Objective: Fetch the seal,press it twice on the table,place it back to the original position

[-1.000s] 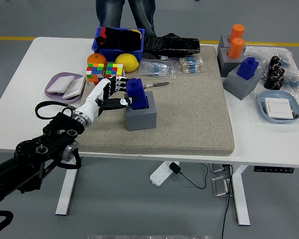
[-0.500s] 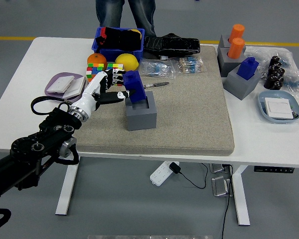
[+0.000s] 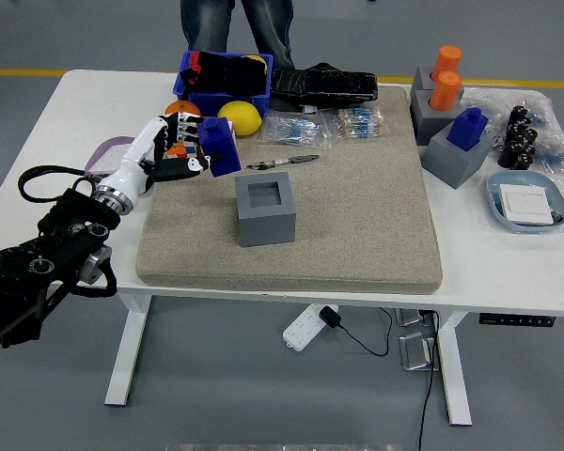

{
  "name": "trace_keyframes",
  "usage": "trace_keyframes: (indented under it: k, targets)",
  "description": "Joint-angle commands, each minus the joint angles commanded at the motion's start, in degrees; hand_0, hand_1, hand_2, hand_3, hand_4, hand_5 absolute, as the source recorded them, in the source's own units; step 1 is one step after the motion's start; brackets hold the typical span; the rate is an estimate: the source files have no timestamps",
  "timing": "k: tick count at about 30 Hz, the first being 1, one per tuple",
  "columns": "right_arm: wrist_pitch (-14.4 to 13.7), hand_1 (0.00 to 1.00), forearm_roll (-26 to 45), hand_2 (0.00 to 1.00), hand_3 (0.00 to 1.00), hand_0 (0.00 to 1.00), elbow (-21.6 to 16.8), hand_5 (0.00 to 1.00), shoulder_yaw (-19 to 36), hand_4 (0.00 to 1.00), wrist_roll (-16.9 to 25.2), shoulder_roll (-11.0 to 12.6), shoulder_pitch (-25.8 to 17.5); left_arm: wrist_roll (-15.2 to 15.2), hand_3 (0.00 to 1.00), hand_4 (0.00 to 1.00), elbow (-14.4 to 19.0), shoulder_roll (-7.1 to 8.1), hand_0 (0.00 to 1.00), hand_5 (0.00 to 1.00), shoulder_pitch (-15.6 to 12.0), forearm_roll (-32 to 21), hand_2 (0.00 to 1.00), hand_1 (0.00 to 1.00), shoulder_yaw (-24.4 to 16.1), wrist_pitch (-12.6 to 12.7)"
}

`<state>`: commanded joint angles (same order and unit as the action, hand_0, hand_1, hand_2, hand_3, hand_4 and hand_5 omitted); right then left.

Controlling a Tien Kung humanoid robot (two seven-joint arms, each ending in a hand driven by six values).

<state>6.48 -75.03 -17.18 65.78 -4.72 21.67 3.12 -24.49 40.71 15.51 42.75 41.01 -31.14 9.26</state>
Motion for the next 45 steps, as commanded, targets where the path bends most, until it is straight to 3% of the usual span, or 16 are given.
trace_keyframes:
  k: [9,20,33,45]
  targets:
    - [0.0,0.665,-0.1,0.671,0.678,0.778,0.0,0.582,0.3,0.816,0.0,-0.2,0.1,-0.7,0.590,0.743,-3.9,0.82,0.838,0.002,-1.3,0.2,0.505,0.568,1.7,0.8]
    - [0.0,0.666,-0.1,0.671,0.679,0.778,0.0,0.582,0.3,0.816,0.0,-0.3,0.1,-1.2,0.591,0.740,-7.5,-0.48,0.837,0.002,-3.7,-1.7,0.505,0.568,3.7,1.6]
    - [0.0,0.667,-0.1,0.671,0.679,0.778,-0.1,0.583,0.3,0.817,0.1,-0.3,0.2,-1.9,0.590,0.739,-9.7,-1.88,0.835,0.002,-5.3,-3.8,0.503,0.568,5.4,2.2]
    - [0.0,0.666,-0.1,0.670,0.680,0.778,-0.1,0.583,0.3,0.817,0.1,-0.4,0.2,-2.2,0.589,0.736,-9.8,-1.97,0.836,0.002,-6.0,-3.6,0.503,0.566,5.7,2.4]
